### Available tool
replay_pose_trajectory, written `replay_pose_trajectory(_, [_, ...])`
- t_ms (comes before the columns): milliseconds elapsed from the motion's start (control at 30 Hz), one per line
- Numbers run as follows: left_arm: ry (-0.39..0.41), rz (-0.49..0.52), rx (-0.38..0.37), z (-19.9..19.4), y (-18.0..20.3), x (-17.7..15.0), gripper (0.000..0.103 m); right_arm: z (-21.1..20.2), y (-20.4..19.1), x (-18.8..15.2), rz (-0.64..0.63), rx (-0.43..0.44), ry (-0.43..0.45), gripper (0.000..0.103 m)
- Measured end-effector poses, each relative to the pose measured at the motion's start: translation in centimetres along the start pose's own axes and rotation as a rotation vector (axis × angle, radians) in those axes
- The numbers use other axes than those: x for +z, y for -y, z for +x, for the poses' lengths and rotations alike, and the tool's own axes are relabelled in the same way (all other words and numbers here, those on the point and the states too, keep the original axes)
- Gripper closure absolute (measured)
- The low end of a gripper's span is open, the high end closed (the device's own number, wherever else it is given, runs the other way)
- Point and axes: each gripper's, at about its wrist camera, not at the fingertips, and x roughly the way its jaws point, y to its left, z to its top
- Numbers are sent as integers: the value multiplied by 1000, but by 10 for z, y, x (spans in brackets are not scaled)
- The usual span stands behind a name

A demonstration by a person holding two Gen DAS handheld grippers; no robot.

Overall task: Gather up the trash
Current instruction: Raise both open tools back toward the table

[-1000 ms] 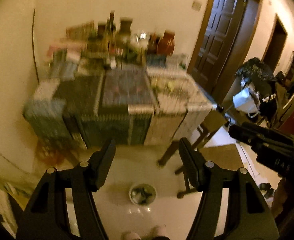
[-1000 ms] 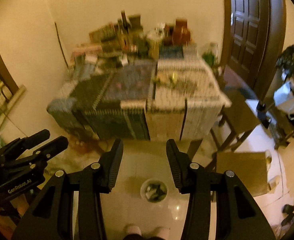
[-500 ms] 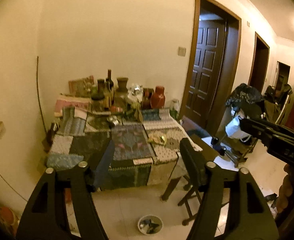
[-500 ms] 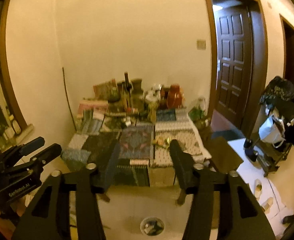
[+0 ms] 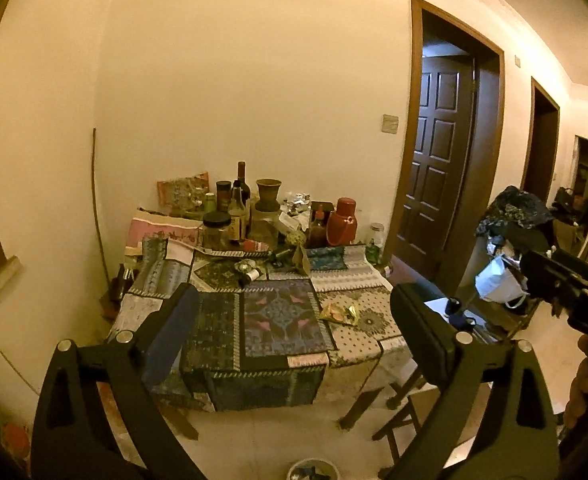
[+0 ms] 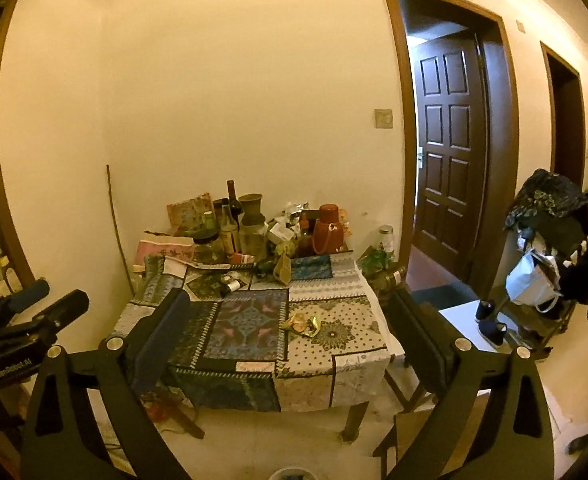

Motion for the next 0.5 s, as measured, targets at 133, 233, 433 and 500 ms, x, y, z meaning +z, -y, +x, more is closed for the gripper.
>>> replay_pose_trajectory(133, [-7,-1,21,41,17,16,6,29,20,11,-6,21,-25,5])
replay_pose_trajectory(233, [-22,-10,29,71,30,28,6,50,35,22,-11,37,-47,5])
replay_pose_trajectory(433, [-40,-60,40,124,52,49,6,94,65,45,-43,77,-85,5])
replay_pose_trajectory(500, [-54,-69,53,141,58,52,6,108,72,48,-54,85,-100,5])
